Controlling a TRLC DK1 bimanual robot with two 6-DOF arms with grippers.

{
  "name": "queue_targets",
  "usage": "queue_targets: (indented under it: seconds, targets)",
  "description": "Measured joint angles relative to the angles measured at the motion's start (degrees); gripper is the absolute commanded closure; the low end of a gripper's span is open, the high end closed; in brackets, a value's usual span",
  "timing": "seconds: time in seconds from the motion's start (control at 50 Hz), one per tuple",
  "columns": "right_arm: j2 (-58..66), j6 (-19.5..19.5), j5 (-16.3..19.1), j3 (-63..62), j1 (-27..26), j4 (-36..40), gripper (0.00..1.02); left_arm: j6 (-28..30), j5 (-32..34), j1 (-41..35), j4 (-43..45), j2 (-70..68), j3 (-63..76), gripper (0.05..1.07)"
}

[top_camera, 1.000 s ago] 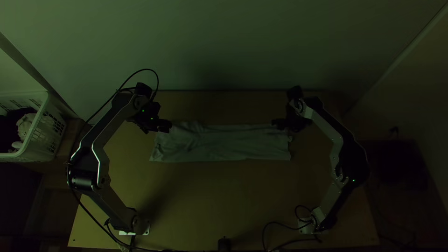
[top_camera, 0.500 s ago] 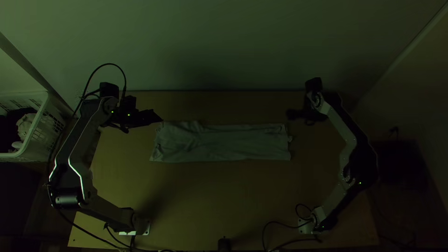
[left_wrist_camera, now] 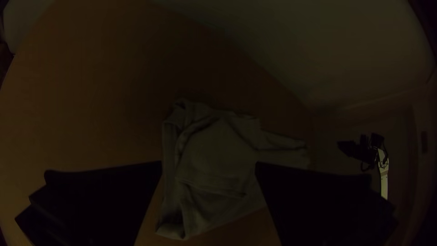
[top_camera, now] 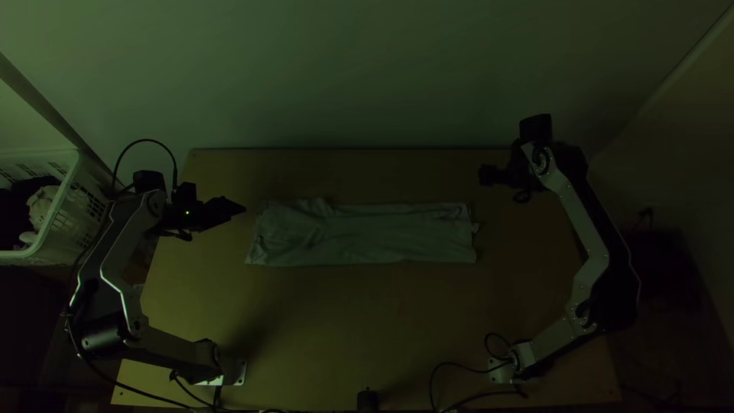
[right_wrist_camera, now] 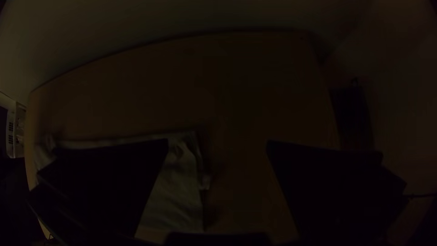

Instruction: Fold the t-shirt

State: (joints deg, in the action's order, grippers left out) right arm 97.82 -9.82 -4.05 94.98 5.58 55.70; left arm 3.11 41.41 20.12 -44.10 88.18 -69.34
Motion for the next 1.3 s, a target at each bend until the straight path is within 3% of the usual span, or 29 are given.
queue_targets:
  seconds: [0.32,0.7,1.12,1.3]
  targets:
    - [-2.95,-0.87,0.02,0.00,2.10,0.96,0.04,3.78,8.13,2.47,3.54,7.39,2.29,0.09]
    - [-4.85,-1.09,0.00,-0.07,2.29,2.03,0.04,11.98,8.76,2.51,3.50,15.32,2.64,0.09]
    - [-4.94,-2.14,-0.02,-0.11,4.07,2.19,0.04,13.40,6.82,-3.37,3.34,17.03,2.03,0.09]
    - [-4.94,-2.14,-0.02,-0.11,4.22,2.19,0.04,10.67,5.92,-9.40,3.50,16.87,1.44,0.09]
